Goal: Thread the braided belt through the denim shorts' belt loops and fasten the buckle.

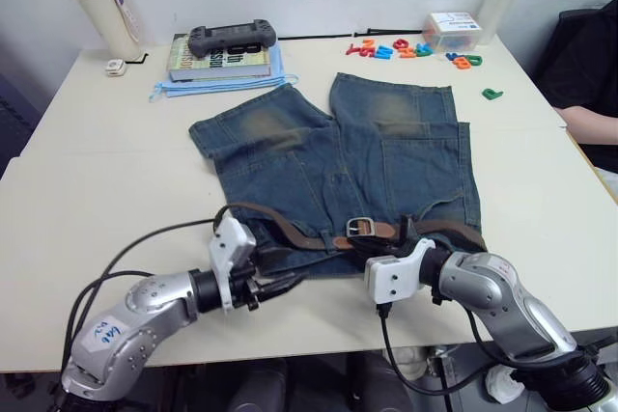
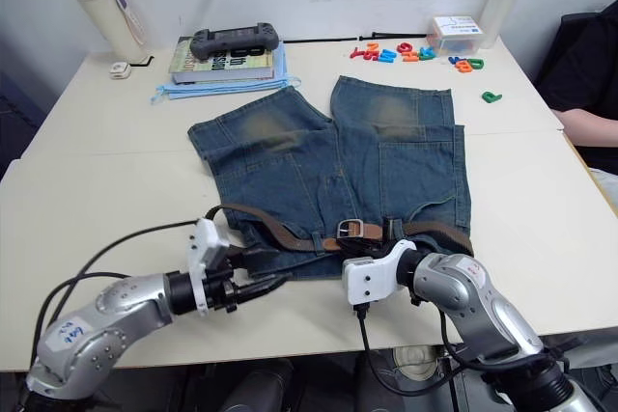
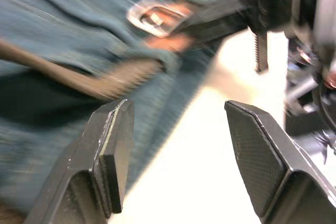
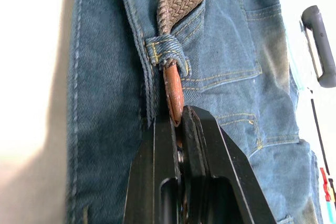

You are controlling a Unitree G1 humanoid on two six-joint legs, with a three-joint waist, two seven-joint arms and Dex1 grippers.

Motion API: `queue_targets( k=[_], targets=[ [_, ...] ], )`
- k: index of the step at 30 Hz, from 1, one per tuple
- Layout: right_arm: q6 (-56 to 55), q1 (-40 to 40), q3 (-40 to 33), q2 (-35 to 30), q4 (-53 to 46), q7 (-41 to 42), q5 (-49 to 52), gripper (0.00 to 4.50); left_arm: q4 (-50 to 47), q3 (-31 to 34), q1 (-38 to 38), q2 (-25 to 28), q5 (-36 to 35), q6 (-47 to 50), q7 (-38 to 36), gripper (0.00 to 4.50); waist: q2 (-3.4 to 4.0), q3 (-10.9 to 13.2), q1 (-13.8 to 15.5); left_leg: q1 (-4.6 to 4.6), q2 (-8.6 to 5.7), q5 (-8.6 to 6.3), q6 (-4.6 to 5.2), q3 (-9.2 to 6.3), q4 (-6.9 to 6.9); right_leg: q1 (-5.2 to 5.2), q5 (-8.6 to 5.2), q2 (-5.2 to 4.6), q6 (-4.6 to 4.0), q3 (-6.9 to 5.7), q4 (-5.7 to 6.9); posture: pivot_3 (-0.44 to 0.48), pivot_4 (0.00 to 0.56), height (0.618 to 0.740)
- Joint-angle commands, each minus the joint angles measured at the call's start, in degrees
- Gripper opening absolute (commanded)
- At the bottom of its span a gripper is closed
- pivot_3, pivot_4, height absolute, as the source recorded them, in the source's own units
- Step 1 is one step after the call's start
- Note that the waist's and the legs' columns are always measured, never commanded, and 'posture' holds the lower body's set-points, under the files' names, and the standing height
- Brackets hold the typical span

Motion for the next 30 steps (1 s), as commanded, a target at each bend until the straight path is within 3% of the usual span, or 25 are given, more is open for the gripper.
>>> queue_targets(
  k=[1, 6, 11, 19, 30],
  targets=[
    [0.5, -0.6, -1.7, -0.1, -3.7, 0.9, 2.2, 0.00, 3.1, -4.3, 0.6, 0.4, 5.8, -1.4, -0.5, 3.06, 0.00, 0.0, 0.0, 0.00, 0.00, 0.00, 0.00, -0.01, 0.00, 0.00, 0.00, 0.01, 0.00, 0.00, 0.00, 0.000, 0.150, 0.707],
    [2.9, -1.5, -5.0, -1.4, -7.5, 3.1, 5.8, 0.00, 10.0, -5.6, 0.1, 0.2, 9.1, -0.8, -1.2, 3.06, 0.06, 0.0, 0.0, 0.07, 0.01, 0.00, 0.01, -0.01, -0.01, 0.04, 0.00, 0.00, 0.00, 0.00, 0.01, 0.000, 0.150, 0.707],
    [4.9, -0.7, -9.8, -4.8, -11.8, 6.1, 9.4, 0.00, 12.9, -8.1, 1.6, 4.3, 13.6, -5.0, -5.7, 3.06, 0.15, -0.1, 0.0, 0.16, 0.03, -0.01, 0.01, -0.02, -0.01, 0.14, 0.00, 0.00, 0.00, -0.02, 0.00, 0.000, 0.150, 0.707],
    [7.9, 2.8, -21.5, -11.0, -14.5, 8.7, 12.5, 0.00, 15.7, -7.3, 1.5, 5.4, 14.9, -6.5, -7.8, 3.06, 0.22, -0.1, -0.1, 0.19, 0.07, -0.07, 0.04, 0.01, -0.05, 0.14, 0.00, 0.00, -0.01, 0.00, -0.03, 0.000, 0.150, 0.707],
    [10.8, 6.7, -29.5, -14.1, -13.0, 9.0, 12.5, 0.00, 18.1, -6.4, 1.2, 5.7, 15.4, -7.9, -9.6, 3.06, 0.44, -0.2, -0.1, 0.89, 0.37, -0.34, -0.04, 0.10, -0.10, 0.85, -0.11, 0.02, -0.21, -0.05, -0.10, 0.000, 0.150, 0.707]
  ],
)
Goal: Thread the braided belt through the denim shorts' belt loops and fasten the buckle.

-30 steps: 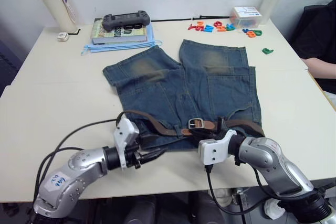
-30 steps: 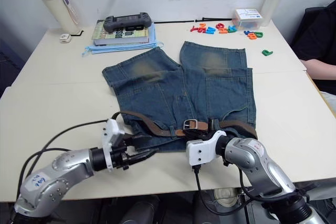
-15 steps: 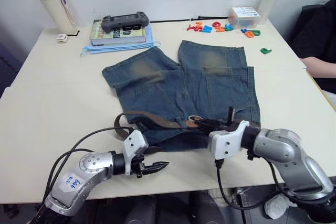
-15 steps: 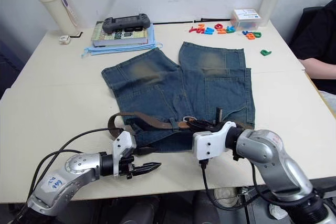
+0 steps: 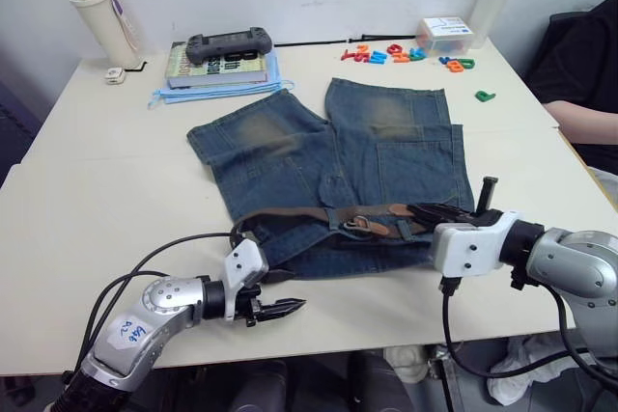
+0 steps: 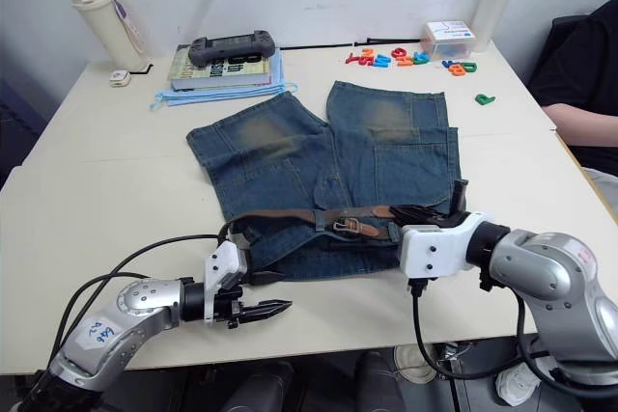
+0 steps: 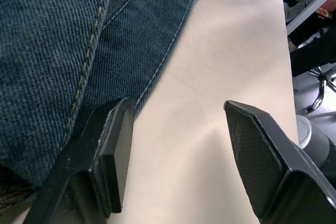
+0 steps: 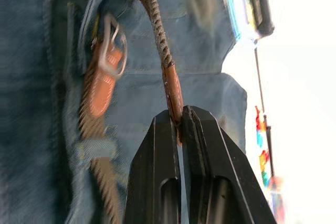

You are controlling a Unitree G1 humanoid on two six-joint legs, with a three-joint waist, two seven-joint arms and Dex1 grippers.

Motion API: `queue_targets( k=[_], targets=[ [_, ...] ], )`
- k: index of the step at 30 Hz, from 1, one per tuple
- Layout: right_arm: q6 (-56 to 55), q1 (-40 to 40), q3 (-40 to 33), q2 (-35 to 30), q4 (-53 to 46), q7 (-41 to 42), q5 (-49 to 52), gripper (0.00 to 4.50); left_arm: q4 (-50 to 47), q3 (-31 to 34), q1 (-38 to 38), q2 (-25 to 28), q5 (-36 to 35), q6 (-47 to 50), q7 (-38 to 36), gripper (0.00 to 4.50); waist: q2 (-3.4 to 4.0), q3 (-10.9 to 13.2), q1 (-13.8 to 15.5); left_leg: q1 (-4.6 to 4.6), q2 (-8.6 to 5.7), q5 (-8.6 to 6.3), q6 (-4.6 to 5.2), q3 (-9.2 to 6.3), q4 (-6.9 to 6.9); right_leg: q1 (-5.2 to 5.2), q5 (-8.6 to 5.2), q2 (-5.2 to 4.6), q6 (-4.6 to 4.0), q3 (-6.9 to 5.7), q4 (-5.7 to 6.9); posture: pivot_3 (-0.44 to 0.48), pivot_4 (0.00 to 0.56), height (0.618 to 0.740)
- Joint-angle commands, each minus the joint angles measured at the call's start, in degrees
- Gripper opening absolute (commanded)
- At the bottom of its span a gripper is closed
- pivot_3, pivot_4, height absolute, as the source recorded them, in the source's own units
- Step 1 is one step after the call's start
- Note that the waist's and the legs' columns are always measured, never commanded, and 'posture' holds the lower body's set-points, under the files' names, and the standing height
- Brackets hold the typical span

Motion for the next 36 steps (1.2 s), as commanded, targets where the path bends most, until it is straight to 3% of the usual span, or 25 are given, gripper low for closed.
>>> queue_targets(
  k=[1, 8, 22, 25, 36],
  targets=[
    [2.2, 0.3, -7.8, -2.6, 0.4, 0.6, 1.8, 0.00, 6.9, 0.1, 3.4, 2.3, 4.5, 1.8, 0.6, 3.06, 0.03, 0.0, 0.0, 0.03, 0.01, -0.01, 0.00, 0.00, 0.00, 0.04, 0.00, 0.01, 0.00, -0.01, 0.00, 0.000, 0.150, 0.707],
    [2.8, -0.9, -16.7, -7.4, 4.5, 1.9, 4.3, 0.00, 7.0, 0.3, 4.3, 2.2, 4.9, 1.3, 0.6, 3.06, 0.24, -0.1, -0.1, 0.04, 0.22, -0.08, -0.07, 0.03, 0.00, 0.08, -0.01, 0.09, -0.08, -0.03, -0.06, 0.000, 0.150, 0.707],
    [5.3, -3.3, -14.0, -9.0, 4.5, 0.6, 3.1, 0.00, 7.6, 0.7, 4.4, 2.5, 6.0, 0.5, 0.4, 3.06, 0.35, -0.2, -0.1, 0.05, 0.44, -0.27, 0.07, 0.05, 0.00, 0.12, 0.01, 0.22, -0.23, -0.08, -0.14, 0.000, 0.150, 0.707],
    [6.5, -6.4, -10.5, -7.5, 1.6, 0.9, 6.6, 0.00, 6.1, 2.6, 4.8, 1.1, 4.8, -2.4, 0.2, 3.06, 0.44, -0.2, -0.2, 0.05, 0.44, -0.28, 0.07, 0.06, 0.00, 0.11, 0.02, 0.22, -0.25, -0.08, -0.16, 0.000, 0.150, 0.707],
    [10.6, -15.0, 8.5, -2.1, -1.9, 2.4, 8.1, 0.00, -13.6, 16.3, 6.6, -0.6, -15.4, 3.8, -0.7, 3.06, 0.09, 0.2, 0.2, -0.30, 0.55, -0.18, -0.30, -0.22, 0.00, -0.17, 0.05, 0.30, -0.38, -0.08, -0.39, 0.000, 0.150, 0.707]
  ],
)
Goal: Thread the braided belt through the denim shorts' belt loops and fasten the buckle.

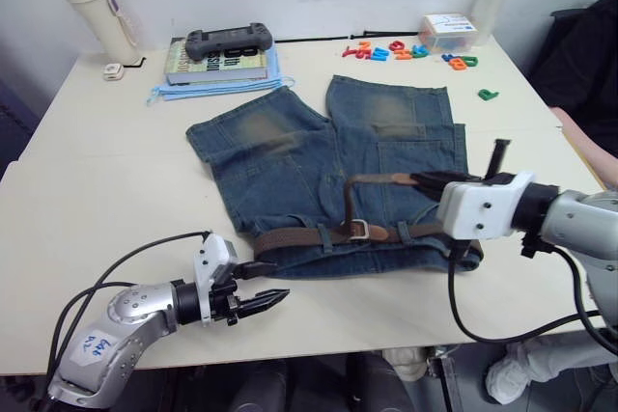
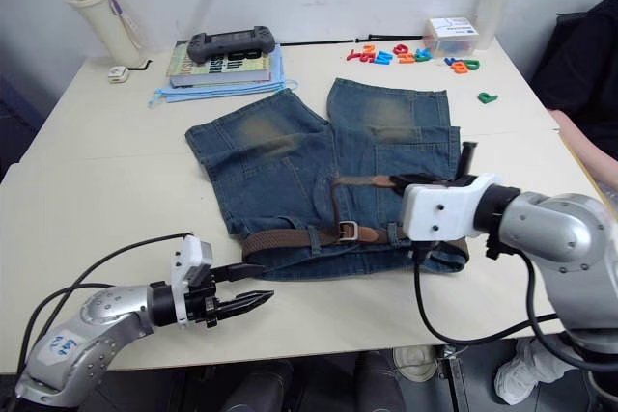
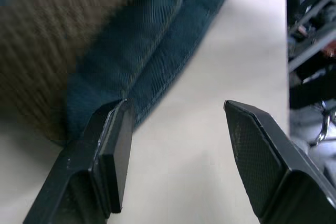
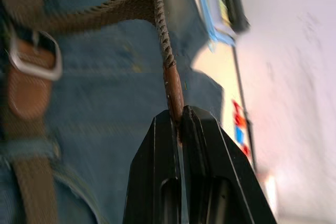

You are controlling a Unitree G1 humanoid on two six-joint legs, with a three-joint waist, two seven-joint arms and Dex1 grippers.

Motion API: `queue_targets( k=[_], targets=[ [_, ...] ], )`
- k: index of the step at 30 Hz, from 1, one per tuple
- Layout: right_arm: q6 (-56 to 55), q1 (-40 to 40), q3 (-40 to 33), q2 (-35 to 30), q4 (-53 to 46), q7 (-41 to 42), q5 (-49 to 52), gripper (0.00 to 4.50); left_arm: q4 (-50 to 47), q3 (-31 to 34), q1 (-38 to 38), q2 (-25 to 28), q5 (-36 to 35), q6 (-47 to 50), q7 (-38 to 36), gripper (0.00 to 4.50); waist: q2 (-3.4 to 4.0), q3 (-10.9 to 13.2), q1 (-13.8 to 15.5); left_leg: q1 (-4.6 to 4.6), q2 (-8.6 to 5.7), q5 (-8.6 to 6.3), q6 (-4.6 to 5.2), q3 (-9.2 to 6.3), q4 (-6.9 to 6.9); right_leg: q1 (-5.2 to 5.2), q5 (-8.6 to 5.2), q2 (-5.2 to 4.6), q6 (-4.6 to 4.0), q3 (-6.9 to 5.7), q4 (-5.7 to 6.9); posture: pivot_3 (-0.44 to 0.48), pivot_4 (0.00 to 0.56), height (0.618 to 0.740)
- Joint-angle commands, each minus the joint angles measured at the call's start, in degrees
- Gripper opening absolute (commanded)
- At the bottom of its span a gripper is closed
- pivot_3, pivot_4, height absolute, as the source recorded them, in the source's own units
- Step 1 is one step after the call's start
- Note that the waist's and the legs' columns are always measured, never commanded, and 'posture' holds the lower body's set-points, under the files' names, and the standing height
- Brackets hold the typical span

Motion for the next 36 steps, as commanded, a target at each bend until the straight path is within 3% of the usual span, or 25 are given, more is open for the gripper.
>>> queue_targets(
  k=[1, 4, 7, 9, 14, 17, 23, 26, 32, 36],
  targets=[
    [1.4, -2.0, 4.3, 1.6, -1.9, 0.3, -0.3, 0.00, -6.5, 3.7, 0.0, -0.2, -5.8, 1.9, 0.7, 3.06, -0.01, 0.0, 0.0, -0.03, 0.00, -0.01, 0.01, -0.01, 0.00, 0.00, 0.00, 0.00, 0.00, -0.01, -0.05, 0.000, 0.150, 0.707],
    [1.4, -3.5, 7.3, 2.5, -1.1, 0.0, -1.7, 0.00, -8.3, 6.0, -1.9, -1.6, -9.2, 3.7, 4.4, 3.06, -0.01, 0.0, -0.1, -0.21, -0.01, -0.04, 0.04, 0.05, -0.01, -0.21, -0.01, 0.04, -0.01, -0.05, -0.15, 0.000, 0.150, 0.707],
    [1.2, -4.6, 8.3, 3.3, -0.6, -0.4, -2.3, 0.00, -5.8, 4.8, -7.0, -5.1, -4.9, 4.3, 12.0, 3.06, -0.02, 0.0, 0.1, -0.63, -0.02, -0.01, 0.02, 0.15, 0.07, -0.65, 0.02, 0.06, 0.03, -0.09, -0.02, 0.000, 0.150, 0.707],
    [1.2, -5.2, 8.8, 3.7, -0.7, -0.4, -2.5, 0.00, -4.3, -1.1, -11.2, -5.8, 5.6, 0.8, 15.7, 3.06, -0.04, 0.0, 0.2, -0.62, -0.01, 0.02, -0.02, 0.13, 0.10, -0.64, 0.02, 0.09, 0.04, -0.13, 0.02, 0.000, 0.150, 0.707],
    [2.4, -6.5, 10.0, 4.3, -1.8, 0.1, -3.0, 0.00, -1.9, -11.7, -17.1, -8.1, 22.7, -6.2, 21.2, 3.06, -0.12, 0.1, -0.1, -0.63, -0.12, 0.09, 0.06, 0.30, 0.11, -0.64, 0.15, 0.11, 0.20, 0.03, 0.00, 0.000, 0.150, 0.707],
    [3.3, -7.9, 11.4, 4.4, -2.3, 0.2, -4.7, 0.00, -1.3, -14.2, -18.2, -9.0, 26.9, -8.0, 21.5, 3.06, -0.12, 0.1, -0.3, -0.63, -0.06, 0.09, 0.05, 0.37, 0.07, -0.73, 0.15, 0.13, 0.19, 0.09, 0.00, 0.000, 0.150, 0.707],
    [3.0, -10.0, 14.6, 4.4, -2.1, -0.2, -10.0, 0.00, -2.5, -15.5, -21.1, -13.4, 28.7, -4.2, 22.6, 3.06, -0.17, 0.1, 0.0, -0.72, -0.06, 0.10, 0.04, 0.37, 0.13, -0.81, 0.15, 0.16, 0.19, 0.07, 0.05, 0.000, 0.150, 0.707],
    [2.6, -10.8, 16.2, 5.1, -1.7, -0.8, -12.8, 0.00, -4.3, -13.1, -22.3, -16.9, 23.5, 0.4, 22.0, 3.06, -0.17, 0.1, -0.1, -0.71, -0.08, 0.10, 0.05, 0.37, 0.14, -0.81, 0.15, 0.16, 0.20, 0.08, 0.07, 0.000, 0.150, 0.707],
    [2.0, -11.9, 17.2, 6.8, -1.1, -1.4, -15.9, 0.00, -5.2, -9.7, -23.7, -16.4, 22.3, 5.9, 21.8, 3.06, -0.17, 0.1, -0.3, -0.69, -0.04, 0.12, 0.00, 0.38, 0.14, -0.86, 0.15, 0.18, 0.20, 0.09, 0.16, 0.000, 0.150, 0.707],
    [2.1, -12.1, 17.4, 8.1, -1.6, -1.2, -16.6, 0.00, -2.6, -13.4, -24.8, -13.0, 28.4, 5.4, 21.8, 3.06, -0.18, 0.1, -0.2, -0.67, -0.04, 0.15, -0.03, 0.39, 0.21, -0.86, 0.16, 0.47, 0.18, 0.12, 0.26, 0.000, 0.150, 0.707]
  ],
)
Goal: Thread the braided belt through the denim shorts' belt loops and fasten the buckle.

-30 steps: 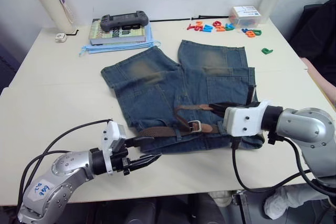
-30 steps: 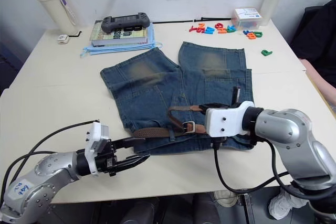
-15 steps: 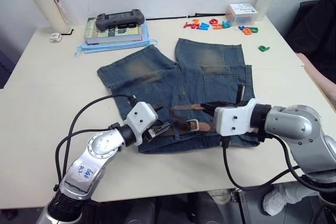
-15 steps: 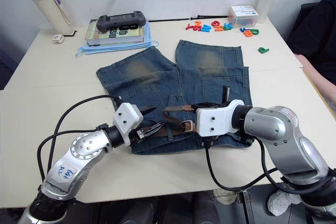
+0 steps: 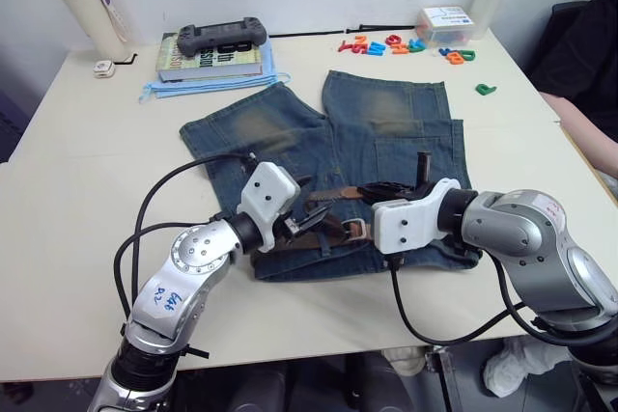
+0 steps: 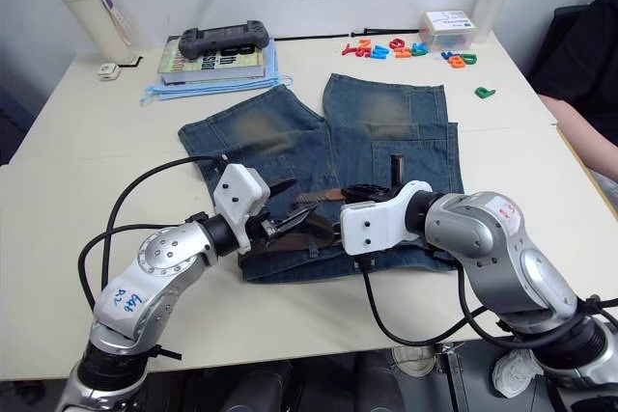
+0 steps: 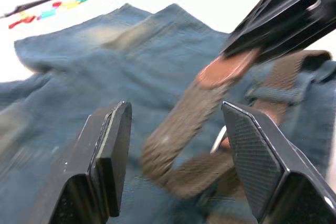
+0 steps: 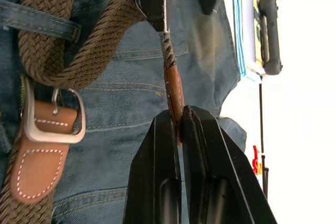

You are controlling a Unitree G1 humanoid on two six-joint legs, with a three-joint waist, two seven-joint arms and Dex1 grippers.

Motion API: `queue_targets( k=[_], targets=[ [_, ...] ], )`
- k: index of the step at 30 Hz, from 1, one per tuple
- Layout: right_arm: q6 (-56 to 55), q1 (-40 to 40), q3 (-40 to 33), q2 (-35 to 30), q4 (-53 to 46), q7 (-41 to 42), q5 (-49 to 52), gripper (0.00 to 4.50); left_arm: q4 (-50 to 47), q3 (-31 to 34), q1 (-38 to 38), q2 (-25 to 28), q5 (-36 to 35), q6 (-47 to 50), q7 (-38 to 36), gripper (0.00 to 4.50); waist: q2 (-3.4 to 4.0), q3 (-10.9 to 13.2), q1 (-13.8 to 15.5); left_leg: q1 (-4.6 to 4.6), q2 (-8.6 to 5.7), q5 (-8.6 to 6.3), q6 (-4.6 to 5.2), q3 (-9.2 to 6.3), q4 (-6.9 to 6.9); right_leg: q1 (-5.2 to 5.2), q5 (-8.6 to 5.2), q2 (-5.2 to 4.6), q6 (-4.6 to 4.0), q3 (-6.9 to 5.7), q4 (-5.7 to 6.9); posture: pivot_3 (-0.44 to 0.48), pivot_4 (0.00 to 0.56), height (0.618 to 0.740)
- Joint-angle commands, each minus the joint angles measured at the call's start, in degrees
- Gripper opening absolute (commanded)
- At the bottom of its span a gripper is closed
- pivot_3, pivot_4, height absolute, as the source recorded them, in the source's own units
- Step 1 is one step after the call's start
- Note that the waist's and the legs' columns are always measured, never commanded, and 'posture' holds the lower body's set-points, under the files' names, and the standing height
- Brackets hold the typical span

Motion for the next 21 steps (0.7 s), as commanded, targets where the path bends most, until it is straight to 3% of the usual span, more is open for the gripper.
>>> queue_targets(
  k=[1, 10, 11, 14, 15, 16, 18, 21],
  targets=[
    [-0.5, -1.2, -0.6, 0.9, -1.9, -0.2, -1.0, 0.00, 0.5, -2.6, -1.3, 1.8, 4.6, -0.6, 0.4, 3.06, 0.00, 0.0, 0.0, 0.00, -0.01, 0.00, 0.00, 0.00, 0.01, 0.00, 0.00, 0.00, 0.00, 0.01, 0.02, 0.000, 0.150, 0.707],
    [-0.3, -0.6, -0.7, 2.6, -3.3, 0.7, -1.1, 0.00, 3.8, -3.0, -1.5, -2.1, 6.5, -1.2, 1.5, 3.06, 0.00, 0.0, -0.1, -0.04, -0.01, 0.00, 0.01, 0.00, 0.02, -0.05, 0.01, 0.02, -0.02, 0.02, 0.03, 0.000, 0.150, 0.707],
    [-0.2, -0.6, -0.7, 2.8, -3.4, 0.7, -1.2, 0.00, 3.7, -3.0, -1.2, -2.3, 6.5, -1.6, 1.3, 2.49, 0.00, 0.0, -0.1, -0.04, 0.00, 0.00, 0.01, 0.02, 0.02, -0.07, 0.01, 0.03, -0.02, 0.04, 0.06, 0.000, 0.150, 0.707],
    [-0.2, -0.5, -0.7, 3.1, -3.4, 0.8, -1.4, 0.00, 3.7, -2.8, -0.5, -2.7, 6.5, -2.6, 0.6, 1.36, 0.00, 0.0, 0.0, -0.05, 0.00, 0.01, -0.01, 0.06, 0.03, -0.13, 0.01, 0.03, -0.02, 0.07, 0.15, 0.000, 0.150, 0.707],
    [-0.2, -0.5, -0.7, 3.2, -3.4, 0.8, -1.5, 0.00, 3.8, -2.8, -0.3, -2.7, 6.5, -2.9, 0.3, 1.27, 0.00, 0.0, 0.0, -0.05, 0.00, 0.01, -0.02, 0.06, 0.03, -0.14, 0.01, 0.03, -0.02, 0.08, 0.16, 0.000, 0.150, 0.707],
    [-0.2, -0.5, -0.7, 3.3, -3.5, 0.8, -1.5, 0.00, 3.9, -2.6, 0.0, -2.7, 6.4, -3.3, 0.1, 0.57, 0.00, 0.0, 0.0, -0.04, 0.00, 0.03, -0.04, 0.10, 0.04, -0.19, 0.01, 0.03, -0.02, 0.12, 0.23, 0.000, 0.150, 0.707],
    [-0.1, -0.3, -0.7, 3.5, -3.6, 0.8, -1.5, 0.00, 4.2, -2.3, 0.5, -2.7, 6.4, -4.2, -0.3, 0.05, 0.00, 0.0, -0.1, -0.03, 0.00, 0.04, -0.06, 0.17, 0.05, -0.24, 0.01, 0.04, -0.03, 0.19, 0.32, 0.000, 0.150, 0.707],
    [0.2, -0.1, -0.9, 3.9, -3.7, 0.7, -1.6, 0.00, 4.8, -1.6, 1.8, -3.2, 5.8, -6.3, -1.0, 0.05, 0.00, 0.0, 0.0, -0.03, 0.00, 0.06, -0.07, 0.30, 0.09, -0.32, 0.02, 0.06, -0.05, 0.31, 0.42, 0.000, 0.150, 0.707]
  ],
)
